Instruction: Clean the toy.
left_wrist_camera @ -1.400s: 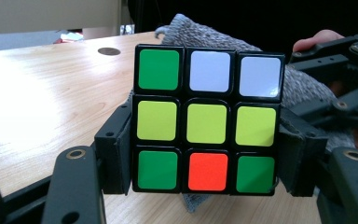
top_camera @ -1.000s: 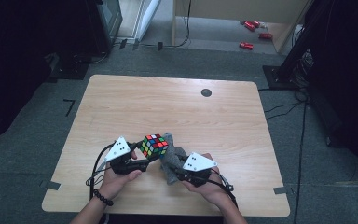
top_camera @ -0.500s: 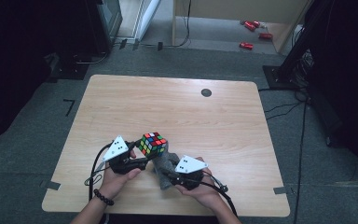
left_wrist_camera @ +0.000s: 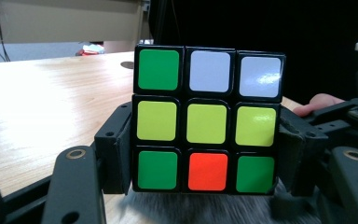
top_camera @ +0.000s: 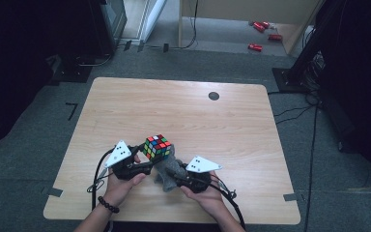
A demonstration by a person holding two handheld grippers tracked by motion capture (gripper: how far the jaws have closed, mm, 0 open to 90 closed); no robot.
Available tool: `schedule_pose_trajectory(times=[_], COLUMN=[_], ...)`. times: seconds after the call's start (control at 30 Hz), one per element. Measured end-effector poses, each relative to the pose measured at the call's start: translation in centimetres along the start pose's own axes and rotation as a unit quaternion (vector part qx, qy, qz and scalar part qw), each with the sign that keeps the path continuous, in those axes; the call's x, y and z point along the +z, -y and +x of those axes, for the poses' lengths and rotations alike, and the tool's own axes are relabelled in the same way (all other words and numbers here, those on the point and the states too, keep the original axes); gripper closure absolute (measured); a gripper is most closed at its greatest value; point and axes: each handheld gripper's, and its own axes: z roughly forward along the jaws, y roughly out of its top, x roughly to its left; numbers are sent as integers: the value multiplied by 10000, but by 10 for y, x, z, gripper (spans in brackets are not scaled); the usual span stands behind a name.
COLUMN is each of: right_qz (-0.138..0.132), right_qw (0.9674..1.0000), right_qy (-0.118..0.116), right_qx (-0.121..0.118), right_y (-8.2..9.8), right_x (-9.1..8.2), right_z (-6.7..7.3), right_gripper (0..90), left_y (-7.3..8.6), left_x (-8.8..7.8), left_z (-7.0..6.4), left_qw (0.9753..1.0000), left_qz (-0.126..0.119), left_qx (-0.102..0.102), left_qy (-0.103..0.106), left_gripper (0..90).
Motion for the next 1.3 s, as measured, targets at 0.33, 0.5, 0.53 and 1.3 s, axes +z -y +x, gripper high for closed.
schedule_pose_trajectory(times=[0.33,0.5,0.53,1.3], right_qz=[171,-42,-86,-266], right_qw=[9983,9994,9995,9972], right_qy=[-453,-341,-273,260], right_qx=[-319,41,143,651], right_y=[3,-1,-1,-1], right_x=[12,5,3,-7], right_z=[25,15,11,-12], right_gripper=[639,639,639,637], left_y=[3,2,1,-1], left_x=[6,5,3,1], left_z=[-13,-12,-10,-7], left_qw=[9996,9998,9998,9999], left_qz=[53,-23,-54,-96], left_qx=[266,201,183,75], left_qy=[21,-2,-23,-47], left_gripper=[342,342,342,342])
